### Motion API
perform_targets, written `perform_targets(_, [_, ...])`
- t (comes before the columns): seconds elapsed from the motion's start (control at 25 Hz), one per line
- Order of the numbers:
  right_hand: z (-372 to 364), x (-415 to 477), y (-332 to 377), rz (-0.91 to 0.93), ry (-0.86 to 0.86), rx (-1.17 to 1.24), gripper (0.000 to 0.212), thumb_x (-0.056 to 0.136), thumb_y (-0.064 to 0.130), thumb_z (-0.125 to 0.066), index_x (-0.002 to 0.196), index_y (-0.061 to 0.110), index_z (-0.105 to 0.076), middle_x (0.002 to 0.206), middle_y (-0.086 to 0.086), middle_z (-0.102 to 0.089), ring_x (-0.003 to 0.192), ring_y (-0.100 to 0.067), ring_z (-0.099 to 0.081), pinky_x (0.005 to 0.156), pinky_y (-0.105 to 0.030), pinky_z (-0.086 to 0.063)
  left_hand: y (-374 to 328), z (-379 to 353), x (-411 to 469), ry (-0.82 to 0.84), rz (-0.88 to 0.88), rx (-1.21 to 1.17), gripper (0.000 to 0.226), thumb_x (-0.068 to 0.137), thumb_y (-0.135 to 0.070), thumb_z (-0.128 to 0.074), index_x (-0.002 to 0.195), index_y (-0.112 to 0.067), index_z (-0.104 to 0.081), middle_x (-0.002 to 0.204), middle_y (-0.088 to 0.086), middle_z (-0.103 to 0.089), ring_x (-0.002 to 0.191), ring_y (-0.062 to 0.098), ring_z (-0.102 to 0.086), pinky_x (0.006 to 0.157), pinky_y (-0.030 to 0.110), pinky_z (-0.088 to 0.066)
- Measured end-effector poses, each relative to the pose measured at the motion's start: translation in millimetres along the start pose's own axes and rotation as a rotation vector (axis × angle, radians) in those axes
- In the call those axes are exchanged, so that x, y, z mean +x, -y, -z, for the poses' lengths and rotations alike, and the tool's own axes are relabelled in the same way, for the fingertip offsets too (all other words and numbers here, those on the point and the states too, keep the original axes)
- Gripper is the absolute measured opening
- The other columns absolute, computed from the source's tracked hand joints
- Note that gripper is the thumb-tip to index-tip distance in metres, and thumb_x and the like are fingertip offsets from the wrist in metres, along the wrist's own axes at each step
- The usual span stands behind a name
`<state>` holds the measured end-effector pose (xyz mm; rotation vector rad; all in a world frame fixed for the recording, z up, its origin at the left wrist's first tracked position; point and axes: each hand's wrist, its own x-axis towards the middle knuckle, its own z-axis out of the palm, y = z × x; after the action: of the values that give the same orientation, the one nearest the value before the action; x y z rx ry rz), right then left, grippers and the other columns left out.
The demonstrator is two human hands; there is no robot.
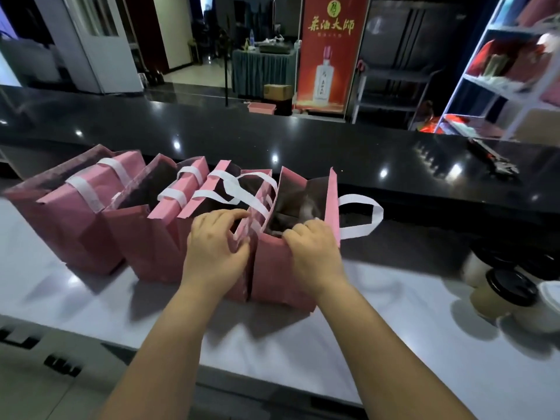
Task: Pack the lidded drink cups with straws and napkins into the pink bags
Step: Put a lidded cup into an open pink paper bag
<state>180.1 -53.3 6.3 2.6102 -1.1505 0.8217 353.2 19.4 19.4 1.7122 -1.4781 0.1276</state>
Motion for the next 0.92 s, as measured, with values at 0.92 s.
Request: perform_targets(0.92, [35.8,-216.1,-103.6,-1.196,-0.227,0.899,0.036,0.081,0.001,-0.072,0.104,0.028,-0.065,0.102,0.002,-0.071,0.098,-0.02,-0.066,0.075,-0.027,-0.055,-37.0,-159.3,-33.4,0.48,0.379,-0.713,0.033,0.08,0.012,-0.064,0.096,-0.018,-0.065,0.09,-0.002,-0.069,0.089,0.02,-0.064,0.089,0.035,-0.052])
